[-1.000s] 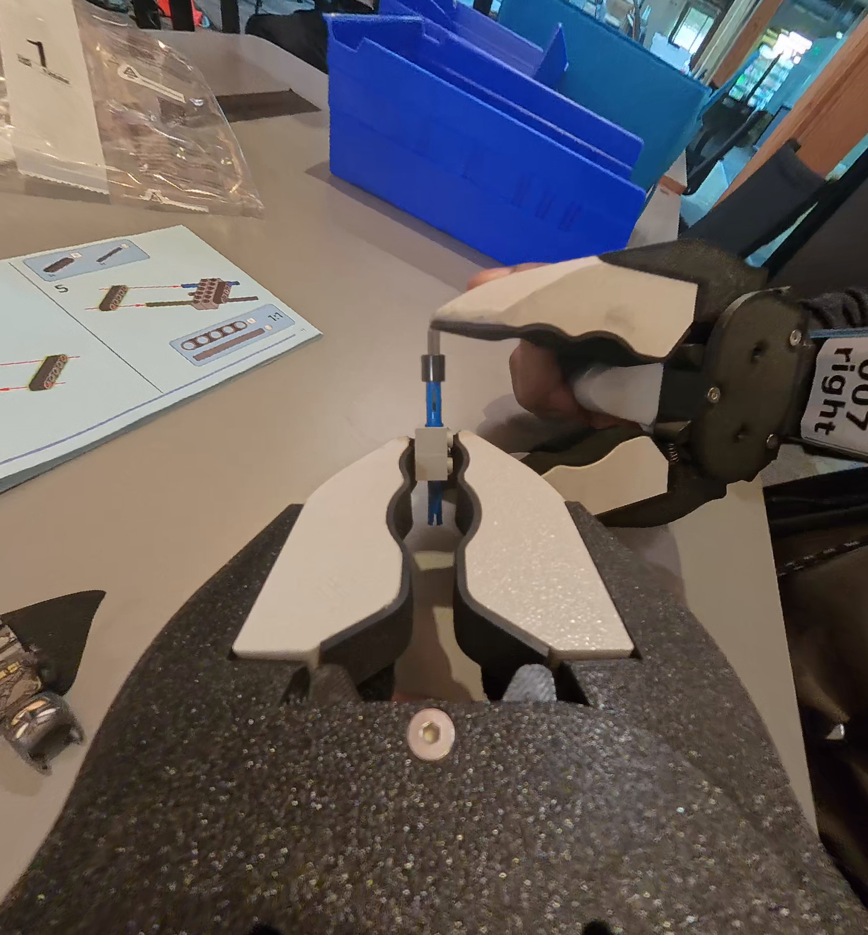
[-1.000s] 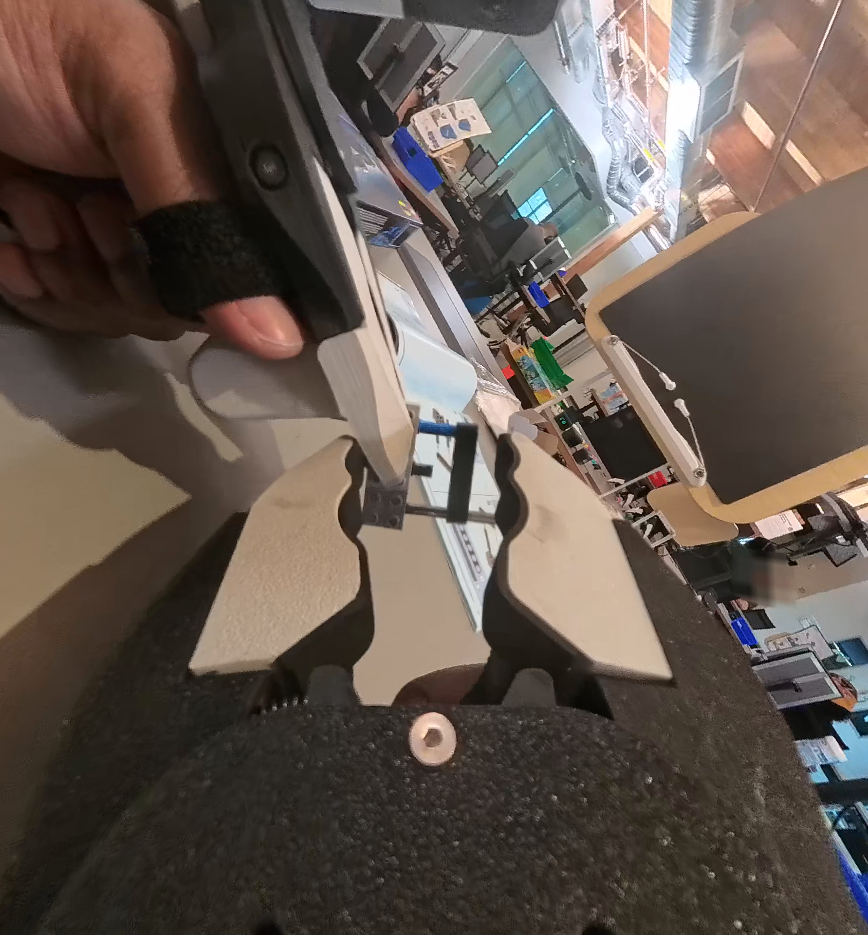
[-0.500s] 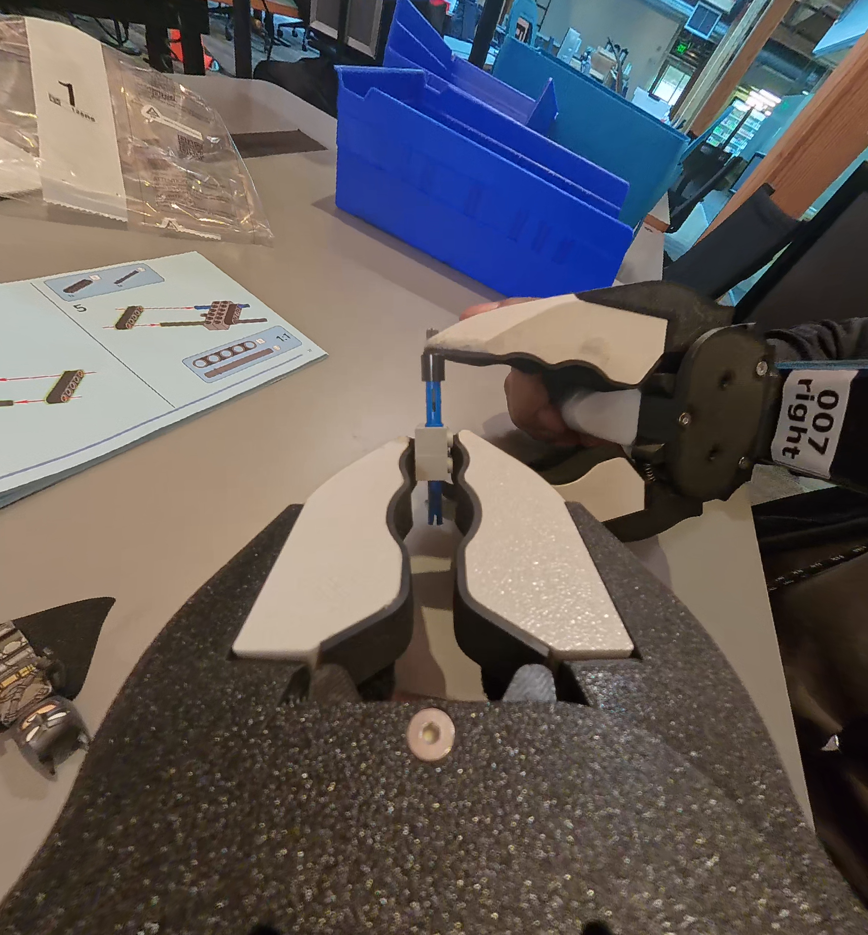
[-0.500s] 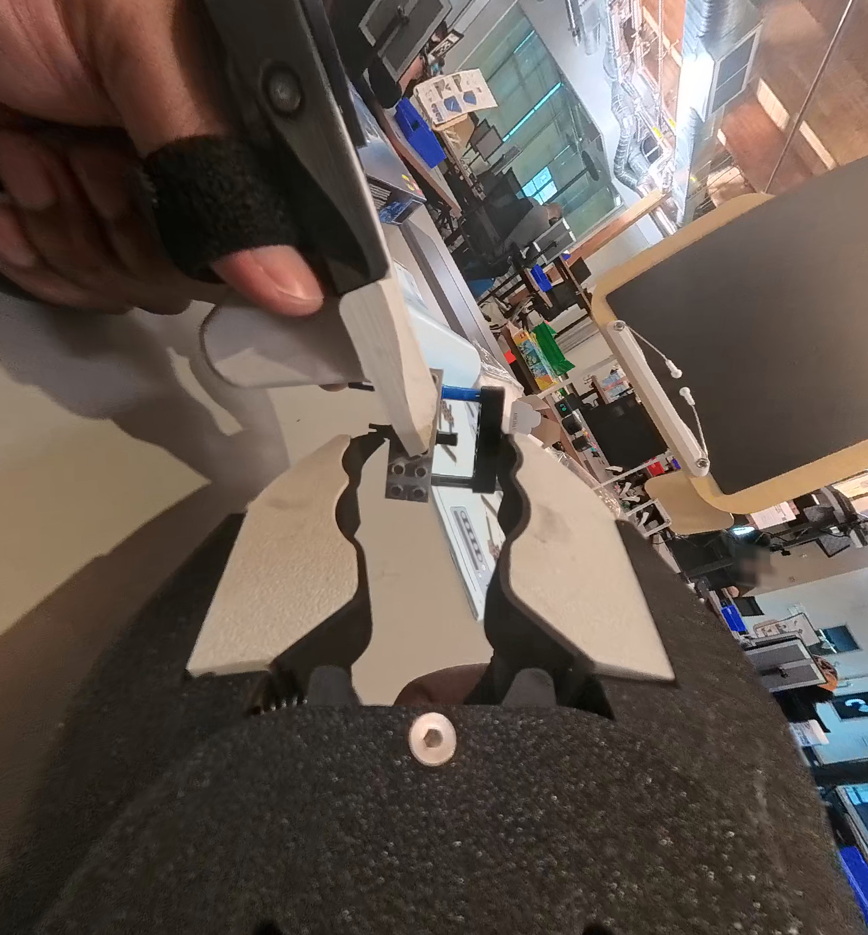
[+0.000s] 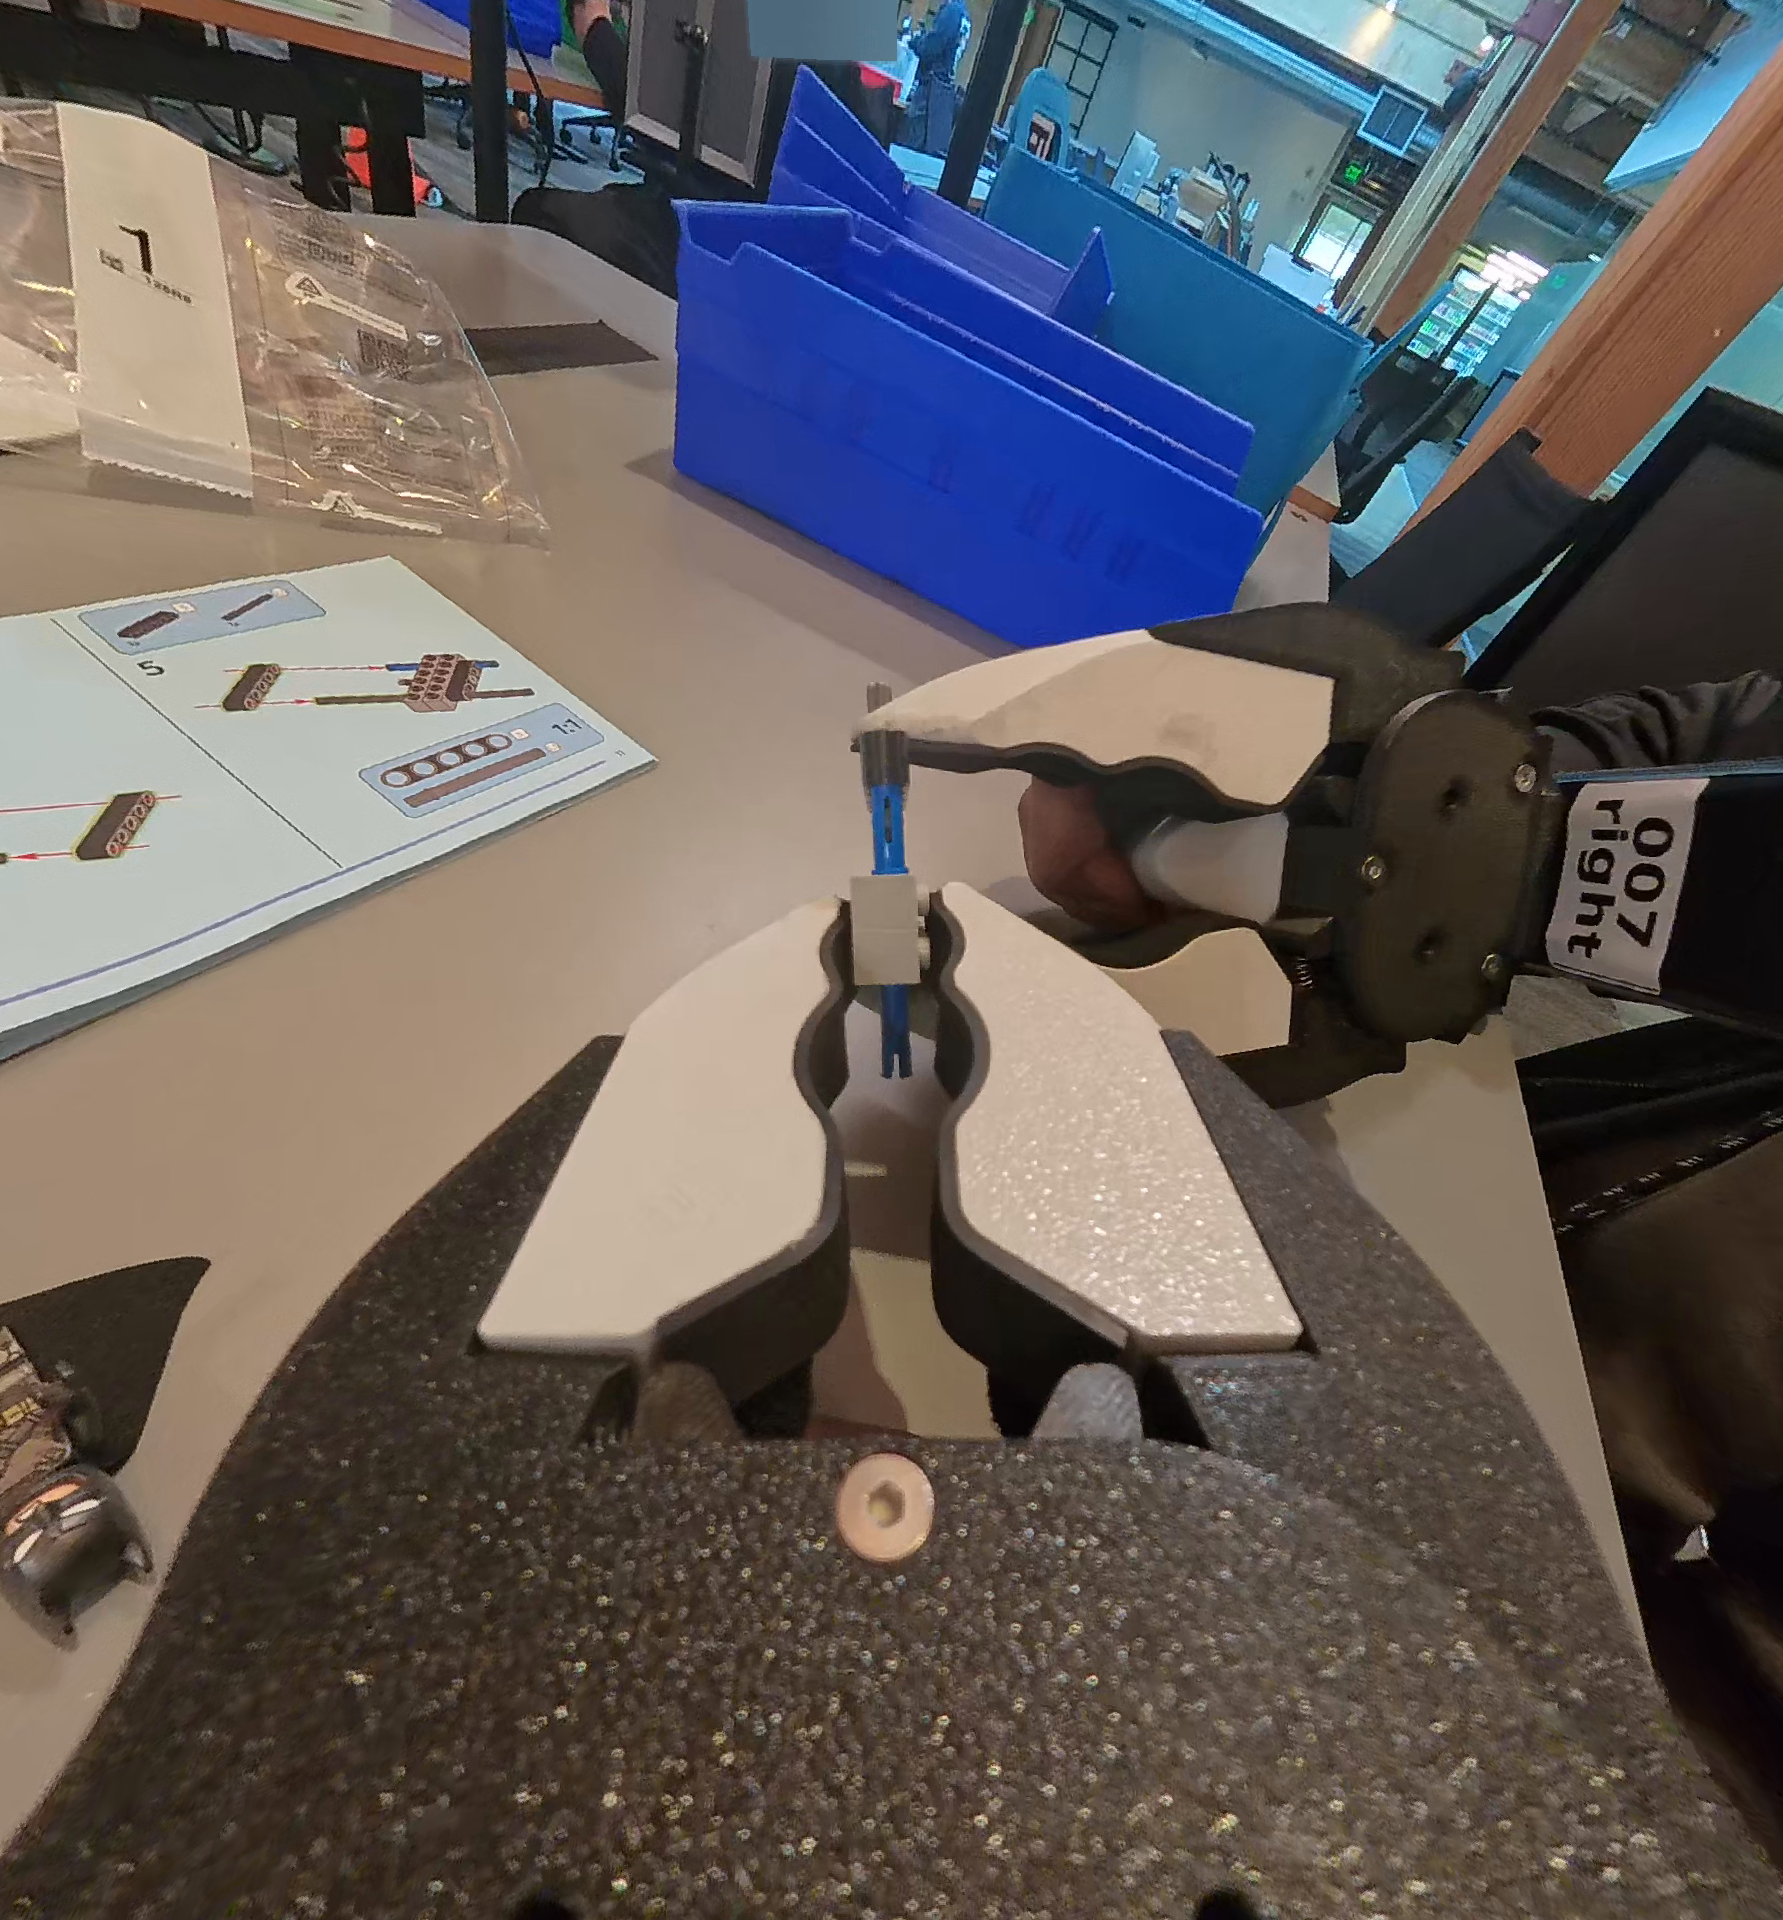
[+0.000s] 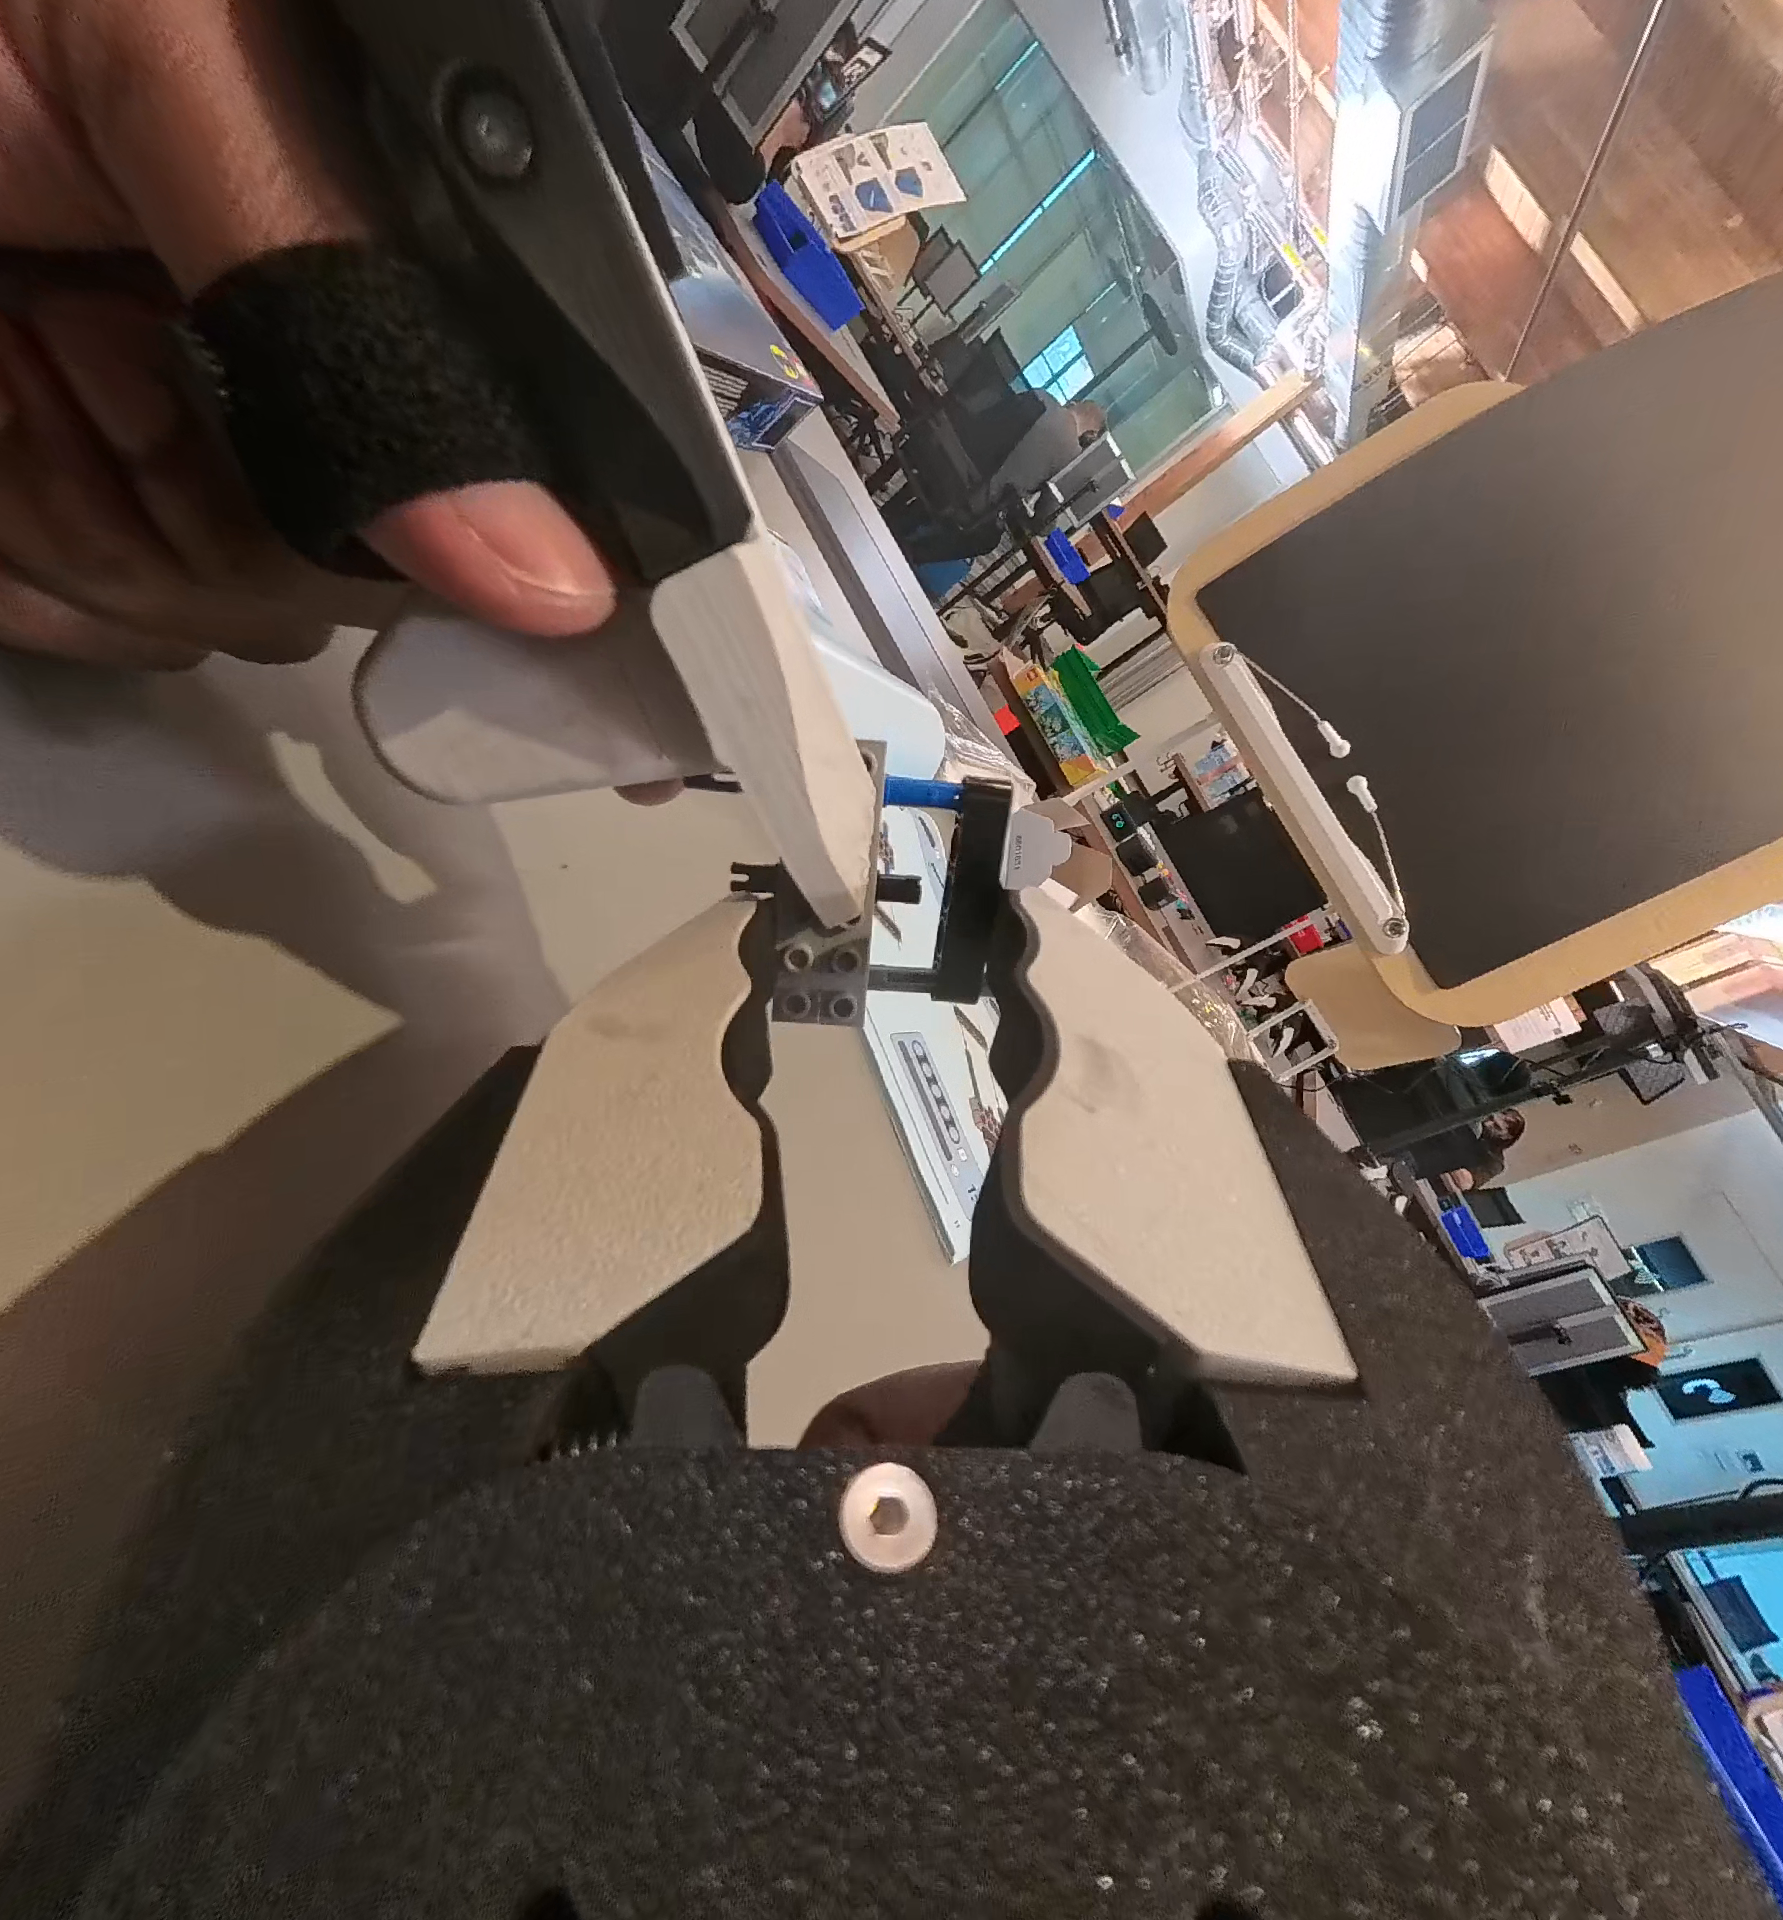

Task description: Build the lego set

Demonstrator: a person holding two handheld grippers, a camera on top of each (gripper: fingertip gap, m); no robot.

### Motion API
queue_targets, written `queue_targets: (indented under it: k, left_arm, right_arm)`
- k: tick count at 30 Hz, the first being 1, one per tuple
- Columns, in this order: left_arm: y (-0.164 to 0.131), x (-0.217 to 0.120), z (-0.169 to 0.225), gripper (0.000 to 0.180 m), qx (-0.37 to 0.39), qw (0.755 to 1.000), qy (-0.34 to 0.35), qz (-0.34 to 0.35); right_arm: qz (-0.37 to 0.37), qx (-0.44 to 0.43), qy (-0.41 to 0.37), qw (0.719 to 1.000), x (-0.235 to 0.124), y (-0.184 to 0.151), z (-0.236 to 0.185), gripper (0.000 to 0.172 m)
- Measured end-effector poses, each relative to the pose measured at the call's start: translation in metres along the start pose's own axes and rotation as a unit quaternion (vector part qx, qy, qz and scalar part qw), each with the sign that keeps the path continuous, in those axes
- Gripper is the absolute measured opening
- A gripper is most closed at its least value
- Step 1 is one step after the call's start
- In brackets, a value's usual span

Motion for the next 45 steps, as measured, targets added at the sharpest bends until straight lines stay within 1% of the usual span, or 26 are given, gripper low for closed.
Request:
queue_targets:
  k: [4, 7, 12, 18, 19, 22, 45]
  left_arm:
    - [-0.0003, 0.0002, -0.0005, 0.012, 0.000, 1.000, 0.004, -0.003]
    - [-0.0003, 0.0003, -0.0005, 0.012, 0.000, 1.000, 0.004, -0.003]
    - [-0.0003, 0.0002, -0.0002, 0.012, 0.002, 1.000, 0.004, -0.003]
    - [-0.0003, 0.0002, 0.0006, 0.012, 0.004, 1.000, 0.000, -0.003]
    - [-0.0003, 0.0002, 0.0004, 0.012, 0.004, 1.000, 0.000, -0.003]
    - [-0.0001, 0.0003, 0.0008, 0.012, 0.004, 1.000, -0.001, -0.002]
    - [-0.0004, 0.0002, 0.0015, 0.012, 0.001, 1.000, -0.001, -0.002]
  right_arm:
    - [0.000, -0.013, 0.001, 1.000, 0.0002, -0.0008, -0.0010, 0.041]
    - [0.005, -0.022, 0.001, 1.000, 0.0003, 0.0013, -0.0031, 0.048]
    - [0.005, -0.023, -0.001, 1.000, 0.0004, 0.0012, -0.0035, 0.048]
    - [0.006, -0.032, -0.004, 0.999, -0.0004, 0.0010, -0.0036, 0.044]
    - [0.005, -0.032, -0.005, 0.999, -0.0006, 0.0008, -0.0028, 0.040]
    - [0.007, -0.030, 0.000, 1.000, -0.0011, 0.0010, -0.0035, 0.036]
    - [0.007, -0.040, 0.010, 0.999, 0.0001, 0.0020, -0.0031, 0.033]
Point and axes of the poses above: each gripper's, where its closed fingertips meet, x out along the fingers, y out of its top, z = x × y across the jaws, the point moved 8 cm from there along -x, back along the fingers, and after that the axes turned 11 degrees about z, right-handed, at the moved point
